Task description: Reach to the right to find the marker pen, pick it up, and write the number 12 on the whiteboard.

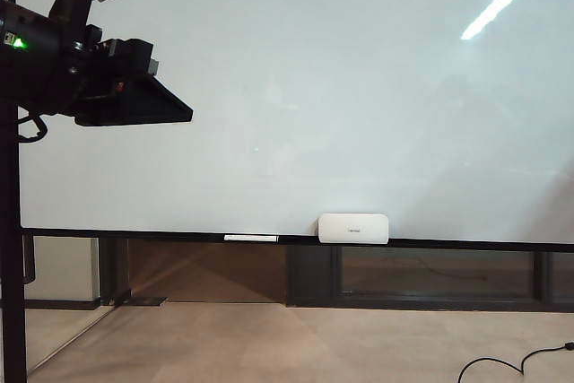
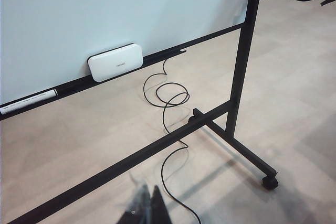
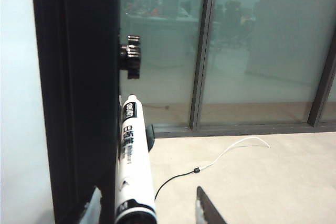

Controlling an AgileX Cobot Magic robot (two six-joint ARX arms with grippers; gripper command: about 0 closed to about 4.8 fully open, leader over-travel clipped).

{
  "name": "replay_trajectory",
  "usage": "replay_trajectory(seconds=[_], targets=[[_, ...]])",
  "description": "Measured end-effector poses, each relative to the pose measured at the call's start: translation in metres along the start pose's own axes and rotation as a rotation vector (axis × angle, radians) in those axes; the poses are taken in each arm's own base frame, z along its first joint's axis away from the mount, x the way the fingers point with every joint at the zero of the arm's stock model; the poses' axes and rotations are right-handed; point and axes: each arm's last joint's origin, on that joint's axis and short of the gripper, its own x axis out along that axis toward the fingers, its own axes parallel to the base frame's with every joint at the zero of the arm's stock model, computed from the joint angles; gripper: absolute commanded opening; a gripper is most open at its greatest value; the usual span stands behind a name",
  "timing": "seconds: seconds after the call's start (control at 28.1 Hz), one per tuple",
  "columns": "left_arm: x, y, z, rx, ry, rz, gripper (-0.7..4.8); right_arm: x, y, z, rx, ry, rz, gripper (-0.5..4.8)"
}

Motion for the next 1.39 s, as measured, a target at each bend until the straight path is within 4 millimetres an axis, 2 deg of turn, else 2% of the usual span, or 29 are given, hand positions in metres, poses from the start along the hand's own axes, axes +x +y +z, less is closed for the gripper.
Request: replay_trajectory(seconds=[0.25,0.39,0.68,1.0,1.07,1.17,1.25,1.39], targets=[[0.0,0.0,0.0,0.0,0.002,0.0,-0.05,0.001,0.002,0.002,0.001,-0.008,0.003,2.06],[0.0,0.0,-0.001,-0.001,0.01,-0.001,-0.05,0.006,0.005,0.011,-0.006,-0.042,0.012,2.06],[0.0,0.0,-0.002,0.003,0.024,-0.004,-0.05,0.007,0.01,0.002,0.006,-0.002,-0.008,2.06],[0.0,0.0,-0.003,0.002,0.025,-0.004,-0.05,0.007,0.009,0.002,0.002,-0.002,-0.038,1.97],[0.0,0.0,-0.003,0.002,0.025,-0.004,-0.05,0.007,0.009,0.002,0.002,-0.002,-0.039,1.44],[0.0,0.0,-0.003,0.002,0.025,-0.004,-0.05,0.007,0.009,0.002,-0.001,-0.002,-0.039,1.27],[0.0,0.0,-0.003,0.002,0.025,-0.004,-0.05,0.007,0.009,0.002,-0.001,-0.002,-0.039,0.75],[0.0,0.0,-0.003,0.002,0.025,-0.004,-0.05,0.007,0.01,0.002,-0.005,-0.002,-0.036,0.35]])
